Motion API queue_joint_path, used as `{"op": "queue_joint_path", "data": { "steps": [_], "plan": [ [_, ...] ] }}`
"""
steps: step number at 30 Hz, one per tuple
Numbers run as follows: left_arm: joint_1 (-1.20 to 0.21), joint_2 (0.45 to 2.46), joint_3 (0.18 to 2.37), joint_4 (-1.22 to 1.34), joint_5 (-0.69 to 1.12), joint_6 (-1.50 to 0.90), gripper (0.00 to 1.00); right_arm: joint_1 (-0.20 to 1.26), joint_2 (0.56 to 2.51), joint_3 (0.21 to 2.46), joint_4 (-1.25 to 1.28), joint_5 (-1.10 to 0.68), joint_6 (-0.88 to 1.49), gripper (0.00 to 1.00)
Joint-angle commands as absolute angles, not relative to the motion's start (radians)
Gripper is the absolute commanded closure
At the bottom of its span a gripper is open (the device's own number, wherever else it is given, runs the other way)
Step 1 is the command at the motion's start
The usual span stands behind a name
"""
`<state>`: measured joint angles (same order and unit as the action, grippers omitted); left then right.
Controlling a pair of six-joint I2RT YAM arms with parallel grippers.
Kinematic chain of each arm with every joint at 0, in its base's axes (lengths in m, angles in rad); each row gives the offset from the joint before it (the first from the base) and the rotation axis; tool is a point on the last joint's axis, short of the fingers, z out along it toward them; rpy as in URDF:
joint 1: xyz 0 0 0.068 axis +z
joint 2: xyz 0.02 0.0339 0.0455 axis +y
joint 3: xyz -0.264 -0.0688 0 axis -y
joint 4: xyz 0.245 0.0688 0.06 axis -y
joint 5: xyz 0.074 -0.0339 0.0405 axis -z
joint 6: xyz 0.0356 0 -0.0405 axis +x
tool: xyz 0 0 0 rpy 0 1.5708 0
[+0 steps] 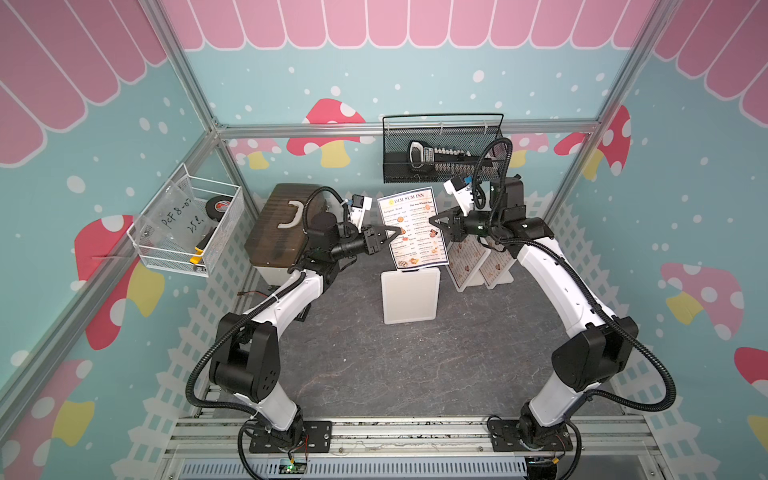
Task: Insert the menus into the narrow rack
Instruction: Insert the menu into the narrow rack.
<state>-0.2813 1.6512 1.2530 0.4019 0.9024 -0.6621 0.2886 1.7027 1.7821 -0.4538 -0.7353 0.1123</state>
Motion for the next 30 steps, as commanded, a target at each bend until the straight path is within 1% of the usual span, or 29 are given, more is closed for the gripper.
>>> {"op": "queue_joint_path", "data": {
  "steps": [1, 13, 21, 30],
  "plan": [
    [-0.290, 1.657, 1.256, 0.440, 0.918, -0.679, 0.74, 0.286, 1.697, 1.810, -0.465, -0.704, 0.086, 1.00],
    [-0.302, 1.670, 1.263, 0.436, 0.920, -0.679, 0.74, 0.286, 1.695, 1.810, -0.465, -0.706, 0.085, 1.00],
    [-0.302, 1.655, 1.241, 0.438, 0.911, -0.676, 0.75, 0.287, 1.716, 1.814, -0.465, -0.787, 0.097, 1.00],
    [-0.292, 1.641, 1.212, 0.446, 0.902, -0.676, 0.75, 0.290, 1.738, 1.813, -0.451, -0.820, 0.120, 1.00]
  ]
}}
